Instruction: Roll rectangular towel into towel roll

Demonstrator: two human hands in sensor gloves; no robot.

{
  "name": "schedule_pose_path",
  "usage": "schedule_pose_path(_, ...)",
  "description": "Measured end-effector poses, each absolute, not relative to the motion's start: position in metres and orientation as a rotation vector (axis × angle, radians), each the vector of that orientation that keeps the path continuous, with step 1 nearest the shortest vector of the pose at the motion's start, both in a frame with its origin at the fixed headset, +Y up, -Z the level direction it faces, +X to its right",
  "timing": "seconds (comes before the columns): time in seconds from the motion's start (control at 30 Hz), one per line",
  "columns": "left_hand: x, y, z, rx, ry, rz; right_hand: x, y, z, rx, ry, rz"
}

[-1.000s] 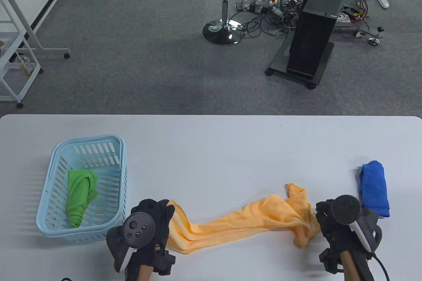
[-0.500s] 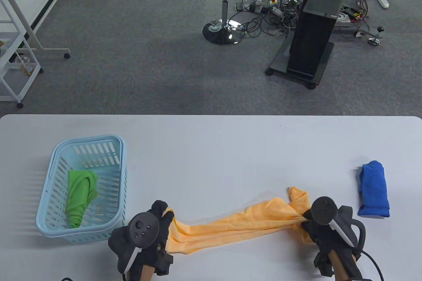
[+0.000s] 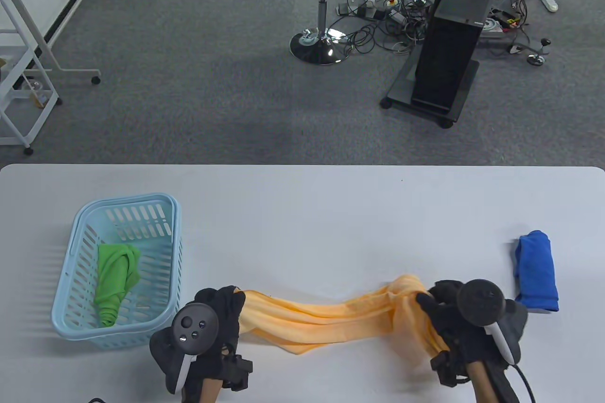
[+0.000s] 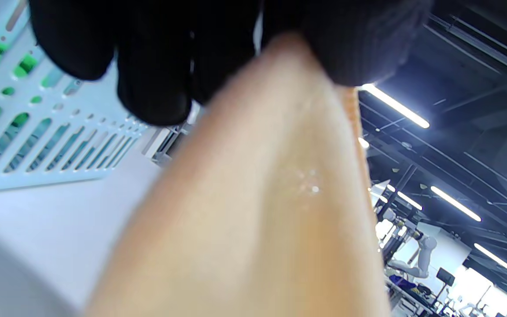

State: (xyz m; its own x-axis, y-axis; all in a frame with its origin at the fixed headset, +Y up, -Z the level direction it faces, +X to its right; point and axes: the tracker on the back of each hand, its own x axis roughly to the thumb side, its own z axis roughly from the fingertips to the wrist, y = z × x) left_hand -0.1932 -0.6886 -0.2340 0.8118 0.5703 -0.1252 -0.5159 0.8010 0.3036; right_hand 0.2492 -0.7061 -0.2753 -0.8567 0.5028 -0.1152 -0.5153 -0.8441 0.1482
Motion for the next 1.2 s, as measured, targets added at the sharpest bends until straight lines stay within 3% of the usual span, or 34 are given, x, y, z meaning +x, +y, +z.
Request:
schedule_pose_path(0.07,-0.193,-0.688,-0.233,0.259,0.217,0.575,0.24,-0.718,-0.277,-0.03,0.359,2.554)
schedule_pose_path(0.23,-0.193,-0.688,-0.233,0.268,0.222,0.55,0.259,-0.713,-0.273,-0.108,0.16,2.775)
schedule_pose_path(0.33,-0.19,-0.69,-0.235,0.253,0.211,0.54,0.262,-0.716,-0.27,-0.045,0.17,2.793)
schedule_pose_path(0.5,-0.186,-0.691,-0.234,0.256,0.199,0.516,0.239,-0.742,-0.27,0.14,0.543,2.963)
schedule_pose_path(0.57,-0.187,-0.691,-0.235,0.189,0.201,0.515,0.232,-0.752,-0.269,0.173,0.689,3.03)
schedule_pose_path(0.63,-0.187,-0.691,-0.235,0.175,0.195,0.521,0.229,-0.757,-0.269,0.156,0.743,3.118)
schedule_pose_path(0.93,-0.162,-0.67,-0.24,0.169,0.137,0.484,0.258,-0.736,-0.281,-0.086,0.296,3.102)
schedule_pose_path(1.07,-0.14,-0.643,-0.252,0.13,0.092,0.451,0.27,-0.721,-0.292,-0.205,0.346,2.984)
schedule_pose_path(1.2,-0.121,-0.602,-0.272,-0.048,-0.033,0.112,0.289,-0.701,-0.305,-0.392,0.361,2.957)
